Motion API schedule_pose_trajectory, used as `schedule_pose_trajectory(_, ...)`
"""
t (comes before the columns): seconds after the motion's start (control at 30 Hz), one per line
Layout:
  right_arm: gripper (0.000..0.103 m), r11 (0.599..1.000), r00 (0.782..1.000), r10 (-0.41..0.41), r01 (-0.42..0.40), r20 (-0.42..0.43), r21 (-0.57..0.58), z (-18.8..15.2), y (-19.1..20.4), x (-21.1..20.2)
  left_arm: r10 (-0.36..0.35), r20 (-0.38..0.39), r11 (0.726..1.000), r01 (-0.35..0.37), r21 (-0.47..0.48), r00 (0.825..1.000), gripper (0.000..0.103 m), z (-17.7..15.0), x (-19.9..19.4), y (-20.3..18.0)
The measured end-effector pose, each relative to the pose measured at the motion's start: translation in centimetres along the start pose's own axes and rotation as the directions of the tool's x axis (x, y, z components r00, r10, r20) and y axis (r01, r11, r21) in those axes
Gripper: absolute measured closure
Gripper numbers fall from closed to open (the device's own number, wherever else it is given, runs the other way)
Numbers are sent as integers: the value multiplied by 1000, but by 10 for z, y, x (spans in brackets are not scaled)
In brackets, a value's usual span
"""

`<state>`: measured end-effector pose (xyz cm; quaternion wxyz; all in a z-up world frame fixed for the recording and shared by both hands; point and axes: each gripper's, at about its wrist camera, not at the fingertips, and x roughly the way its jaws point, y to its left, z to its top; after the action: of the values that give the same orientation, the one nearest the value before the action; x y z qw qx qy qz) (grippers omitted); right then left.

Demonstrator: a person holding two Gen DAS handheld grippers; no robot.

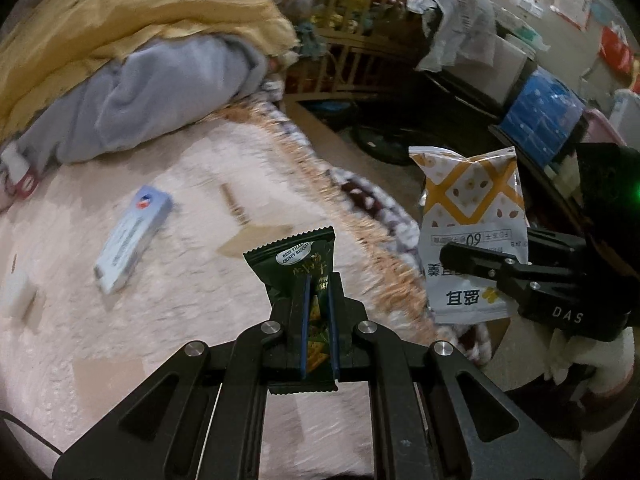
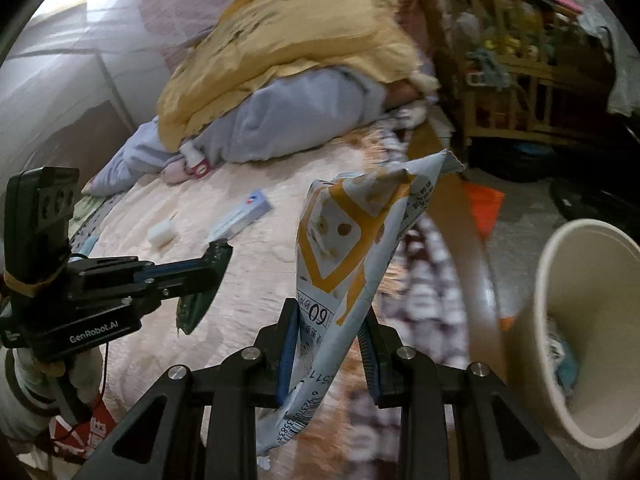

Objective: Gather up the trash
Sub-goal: 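Carry both packets over the white bucket and open both tools to drop them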

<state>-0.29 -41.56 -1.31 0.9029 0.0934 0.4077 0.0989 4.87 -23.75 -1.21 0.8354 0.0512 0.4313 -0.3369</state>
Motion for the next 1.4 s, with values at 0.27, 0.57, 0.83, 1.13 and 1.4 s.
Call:
schedule_pose_trajectory(0.27, 75, 995, 996, -87, 85, 26, 58, -10, -57, -35, -17, 2, 996, 16, 86, 1000, 97, 23, 21, -53)
schedule_pose_trajectory(0.57, 75, 980, 986, -162, 157, 31, 122, -23, -111, -62, -39, -3, 988, 39, 151, 999, 97, 43, 44, -98)
schedule_pose_trajectory(0.83, 75, 959, 977, -209, 198, 34, 203, -32, -156, -72, -69, -13, 980, 71, 185, 998, 97, 60, 67, -134)
schedule_pose_trajectory(1.13, 75, 935, 967, -253, 237, 30, 263, -40, -190, -75, -137, -38, 969, 142, 200, 990, 97, 75, 92, -163)
schedule_pose_trajectory(1.4, 75, 908, 953, -303, 279, 29, 312, -44, -213, -80, -214, -63, 957, 222, 188, 975, 97, 85, 113, -188)
